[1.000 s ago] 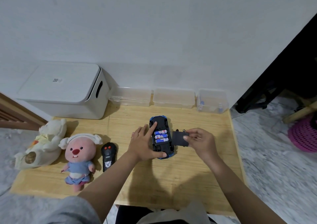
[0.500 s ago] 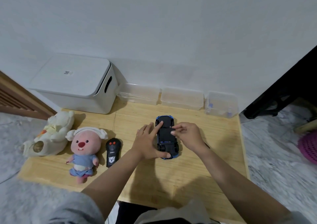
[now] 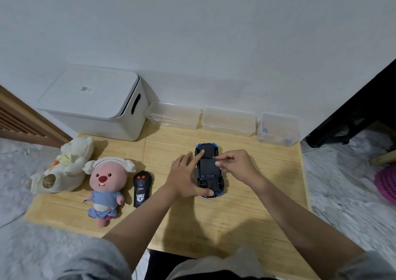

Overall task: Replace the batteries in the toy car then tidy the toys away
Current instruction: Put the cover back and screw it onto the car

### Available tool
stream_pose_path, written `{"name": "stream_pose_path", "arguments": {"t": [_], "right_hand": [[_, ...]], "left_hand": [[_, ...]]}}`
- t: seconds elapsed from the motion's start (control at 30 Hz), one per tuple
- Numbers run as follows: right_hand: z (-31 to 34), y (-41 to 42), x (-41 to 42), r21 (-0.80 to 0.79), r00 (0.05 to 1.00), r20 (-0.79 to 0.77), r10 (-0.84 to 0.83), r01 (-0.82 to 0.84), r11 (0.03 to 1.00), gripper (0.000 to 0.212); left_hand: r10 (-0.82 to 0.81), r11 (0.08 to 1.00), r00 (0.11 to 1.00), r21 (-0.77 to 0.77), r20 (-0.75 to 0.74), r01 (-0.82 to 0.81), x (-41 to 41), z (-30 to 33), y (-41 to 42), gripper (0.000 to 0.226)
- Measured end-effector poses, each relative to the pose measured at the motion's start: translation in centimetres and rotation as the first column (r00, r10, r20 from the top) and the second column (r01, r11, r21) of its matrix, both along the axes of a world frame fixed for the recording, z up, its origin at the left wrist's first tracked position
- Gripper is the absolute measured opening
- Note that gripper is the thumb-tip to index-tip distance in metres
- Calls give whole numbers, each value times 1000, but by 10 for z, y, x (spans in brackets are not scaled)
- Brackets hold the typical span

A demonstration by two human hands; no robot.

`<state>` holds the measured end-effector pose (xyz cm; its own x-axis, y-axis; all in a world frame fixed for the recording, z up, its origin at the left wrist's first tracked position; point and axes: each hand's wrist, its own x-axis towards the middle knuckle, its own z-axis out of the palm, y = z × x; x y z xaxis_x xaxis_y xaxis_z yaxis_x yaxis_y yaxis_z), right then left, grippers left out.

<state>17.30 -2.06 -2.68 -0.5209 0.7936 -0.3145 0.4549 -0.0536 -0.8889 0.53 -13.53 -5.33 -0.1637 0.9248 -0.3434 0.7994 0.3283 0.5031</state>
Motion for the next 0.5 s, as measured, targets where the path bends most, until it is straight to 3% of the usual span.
{"name": "stream_pose_path", "arguments": {"t": [0.27,0.5], "right_hand": [[-6,-5,-6,38,998,-16,-54,55,998,20],[-3,-6,-2,107,1000,23,-6,4,994,23]], "left_hand": [[12,999,999,30,36,-13,1,0,-1,122],[16,994,998,105,61,-22,0,-5,0,128]]}}
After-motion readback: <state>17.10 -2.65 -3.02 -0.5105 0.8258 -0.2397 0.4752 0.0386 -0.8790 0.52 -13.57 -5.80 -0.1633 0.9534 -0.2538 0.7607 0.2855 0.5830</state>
